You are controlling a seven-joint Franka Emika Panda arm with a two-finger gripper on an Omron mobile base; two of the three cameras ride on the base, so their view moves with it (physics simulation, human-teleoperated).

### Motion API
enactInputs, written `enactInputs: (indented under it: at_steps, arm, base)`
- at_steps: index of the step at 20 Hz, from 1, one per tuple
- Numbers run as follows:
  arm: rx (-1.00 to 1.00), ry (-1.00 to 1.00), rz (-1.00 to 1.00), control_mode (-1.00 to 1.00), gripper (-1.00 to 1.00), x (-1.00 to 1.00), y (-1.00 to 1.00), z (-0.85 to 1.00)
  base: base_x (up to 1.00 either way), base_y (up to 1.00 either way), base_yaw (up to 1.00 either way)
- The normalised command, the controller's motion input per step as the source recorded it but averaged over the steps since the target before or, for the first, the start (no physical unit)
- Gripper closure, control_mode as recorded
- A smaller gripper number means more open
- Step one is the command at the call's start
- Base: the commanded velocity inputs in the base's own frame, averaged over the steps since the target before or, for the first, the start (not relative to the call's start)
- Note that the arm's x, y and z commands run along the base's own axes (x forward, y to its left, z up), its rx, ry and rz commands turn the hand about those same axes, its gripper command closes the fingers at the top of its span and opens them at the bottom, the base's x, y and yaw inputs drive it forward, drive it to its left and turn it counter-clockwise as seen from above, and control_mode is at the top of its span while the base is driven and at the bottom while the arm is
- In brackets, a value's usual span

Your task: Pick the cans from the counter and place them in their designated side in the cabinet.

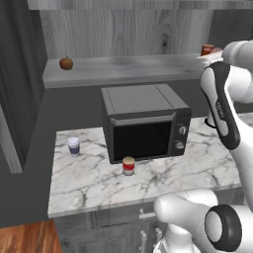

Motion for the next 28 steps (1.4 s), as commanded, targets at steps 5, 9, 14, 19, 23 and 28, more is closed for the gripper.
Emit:
enactInputs:
  at_steps: [5,9,14,19,23,28]
  arm:
    - [-0.01,0.02,0.00,-1.00,1.00,0.18,-0.06,0.00]
    - [0.00,0.06,0.00,-1.00,1.00,0.15,-0.07,0.00]
    - [0.00,0.08,0.00,-1.00,1.00,0.16,-0.06,-0.01]
    - [0.00,0.06,0.00,-1.00,1.00,0.12,-0.04,-0.05]
    - [0.00,0.00,0.00,-1.00,1.00,0.08,-0.05,-0.17]
    - [0.00,-0.01,0.00,-1.00,1.00,0.08,-0.01,-0.22]
  base:
    - [0.00,0.00,0.00]
    - [0.00,0.00,0.00]
    - [0.00,0.00,0.00]
    - [0.00,0.00,0.00]
    - [0.00,0.00,0.00]
    - [0.00,0.00,0.00]
